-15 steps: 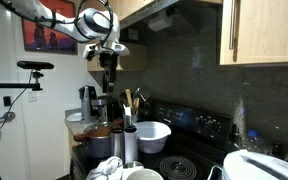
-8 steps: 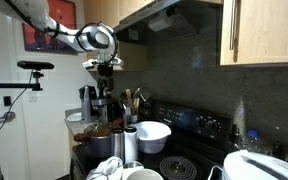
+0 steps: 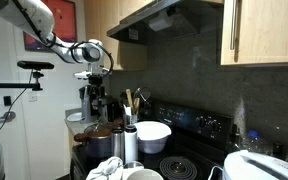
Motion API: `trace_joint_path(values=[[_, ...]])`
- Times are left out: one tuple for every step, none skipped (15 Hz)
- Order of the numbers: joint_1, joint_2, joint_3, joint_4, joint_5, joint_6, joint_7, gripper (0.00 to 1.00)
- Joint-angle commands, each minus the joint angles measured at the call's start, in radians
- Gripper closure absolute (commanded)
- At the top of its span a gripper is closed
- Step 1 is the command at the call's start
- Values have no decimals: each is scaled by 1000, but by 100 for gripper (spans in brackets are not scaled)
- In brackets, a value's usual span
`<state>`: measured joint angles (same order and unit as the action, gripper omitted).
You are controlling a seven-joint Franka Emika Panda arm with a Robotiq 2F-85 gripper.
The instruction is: Move the pot to the right side of the stove
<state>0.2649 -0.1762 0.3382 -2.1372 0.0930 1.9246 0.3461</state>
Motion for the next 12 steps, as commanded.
trace_joint_path(values=[[21, 66, 4, -26, 11, 94, -53, 0], [25, 87, 4, -33, 7, 125, -58, 0], [29, 105, 3, -38, 5, 156, -67, 0], [31, 126, 2, -39, 4, 185, -74, 0], [34, 150, 2, -36, -3, 206, -79, 0], [36, 171, 1, -32, -5, 228, -81, 0], [38, 193, 0, -27, -7, 245, -91, 0], [41, 215, 0, -21, -14, 260, -91, 0], [44, 239, -1, -12, -13, 277, -101, 0], [48, 259, -1, -4, -25, 286, -102, 0], [49, 277, -4, -1, -27, 303, -106, 0], [50, 294, -6, 3, -28, 313, -104, 0]])
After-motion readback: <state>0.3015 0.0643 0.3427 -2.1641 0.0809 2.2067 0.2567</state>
